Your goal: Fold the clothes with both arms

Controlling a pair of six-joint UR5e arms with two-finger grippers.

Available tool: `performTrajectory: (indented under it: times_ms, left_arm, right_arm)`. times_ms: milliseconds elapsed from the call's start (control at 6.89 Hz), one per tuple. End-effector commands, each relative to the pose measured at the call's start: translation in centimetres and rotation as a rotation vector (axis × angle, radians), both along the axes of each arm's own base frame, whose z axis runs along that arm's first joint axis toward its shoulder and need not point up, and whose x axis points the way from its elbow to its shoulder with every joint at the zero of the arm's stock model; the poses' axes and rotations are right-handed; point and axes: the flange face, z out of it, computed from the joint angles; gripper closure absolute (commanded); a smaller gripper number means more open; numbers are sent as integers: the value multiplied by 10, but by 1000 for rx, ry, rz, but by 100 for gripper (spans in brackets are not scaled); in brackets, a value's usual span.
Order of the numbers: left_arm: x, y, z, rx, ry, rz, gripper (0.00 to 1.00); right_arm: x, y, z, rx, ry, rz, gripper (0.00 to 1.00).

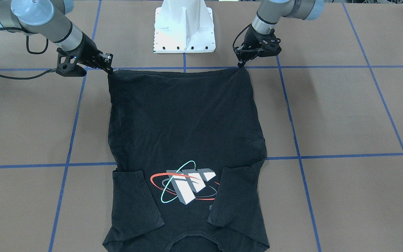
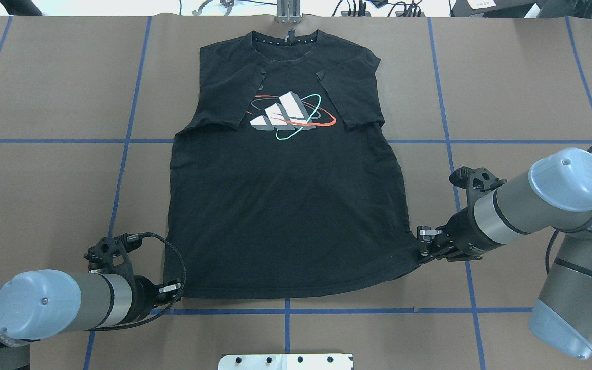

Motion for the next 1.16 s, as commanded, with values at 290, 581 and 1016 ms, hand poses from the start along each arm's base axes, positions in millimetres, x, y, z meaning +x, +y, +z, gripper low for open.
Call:
performTrajectory:
  times_ms: [290,581,1016]
  left_arm:
    - [2,4,18,-4,-63,5,1]
    - [2,3,13,-6,-54,-1,0]
    - [12,2,24,-11,-72,-1,0]
  right_arm:
    - [13,-8,0,-29,-19,-16,100]
    - [14,-10,0,-29,-19,-10,100]
    - [19,-14,0,-30,-19,1,100]
